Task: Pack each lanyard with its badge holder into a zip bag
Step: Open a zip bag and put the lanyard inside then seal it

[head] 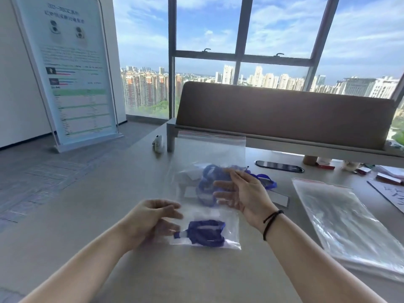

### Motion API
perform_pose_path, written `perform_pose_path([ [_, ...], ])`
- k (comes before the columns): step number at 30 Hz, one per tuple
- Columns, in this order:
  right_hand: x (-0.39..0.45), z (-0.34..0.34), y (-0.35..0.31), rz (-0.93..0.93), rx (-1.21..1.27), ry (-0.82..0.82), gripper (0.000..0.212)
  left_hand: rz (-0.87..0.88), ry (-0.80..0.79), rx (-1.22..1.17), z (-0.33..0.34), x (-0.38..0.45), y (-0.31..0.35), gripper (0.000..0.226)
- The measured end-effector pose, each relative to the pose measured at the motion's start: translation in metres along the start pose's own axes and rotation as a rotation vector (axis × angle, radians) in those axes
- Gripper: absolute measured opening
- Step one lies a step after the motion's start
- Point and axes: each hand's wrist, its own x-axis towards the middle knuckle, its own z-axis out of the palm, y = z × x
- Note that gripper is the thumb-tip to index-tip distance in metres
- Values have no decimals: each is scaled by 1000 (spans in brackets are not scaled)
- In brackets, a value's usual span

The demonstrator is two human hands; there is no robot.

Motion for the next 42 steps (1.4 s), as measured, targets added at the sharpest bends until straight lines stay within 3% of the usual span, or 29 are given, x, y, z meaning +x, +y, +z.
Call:
perform_pose_path([
  [6, 27, 34, 27, 87, -23, 25, 29, 183, 232, 213, -36, 9, 8, 19],
  [9, 46, 66, 39, 133, -62, -3, 45, 268, 332, 293, -69, 17, 11, 19],
  [16, 96, 138, 21, 7, -136, -128, 61, 396, 403, 307, -153, 26, 33, 25],
  [19, 115, 154, 32, 0, -191, -123, 66, 401, 424, 349, -173, 31, 34, 28],
  [23, 131, 160, 74, 132, -219, -17, 64, 306, 519, 573, -194, 47, 15, 40],
  [25, 140, 159, 92, 117, -282, 50, 86, 286, 569, 648, -198, 52, 10, 48],
  [28, 150, 160, 98, 26, -476, 108, 100, 275, 661, 953, -193, 52, 11, 54],
  [30, 145, 164, 94, -53, -778, 122, 88, 307, 632, 1158, -183, 51, 10, 50],
  [32, 130, 169, 93, -184, -1005, 81, 70, 332, 488, 1257, -169, 49, 9, 45],
  [35, 97, 179, 104, -335, -1246, -132, 52, 258, 243, 1341, -145, 50, 5, 50],
  [38, 82, 186, 121, -288, -1369, -346, 49, 185, 159, 1419, -133, 54, -6, 56],
  [42, 91, 190, 126, -223, -1470, -396, 54, 171, 163, 1444, -140, 64, -9, 56],
])
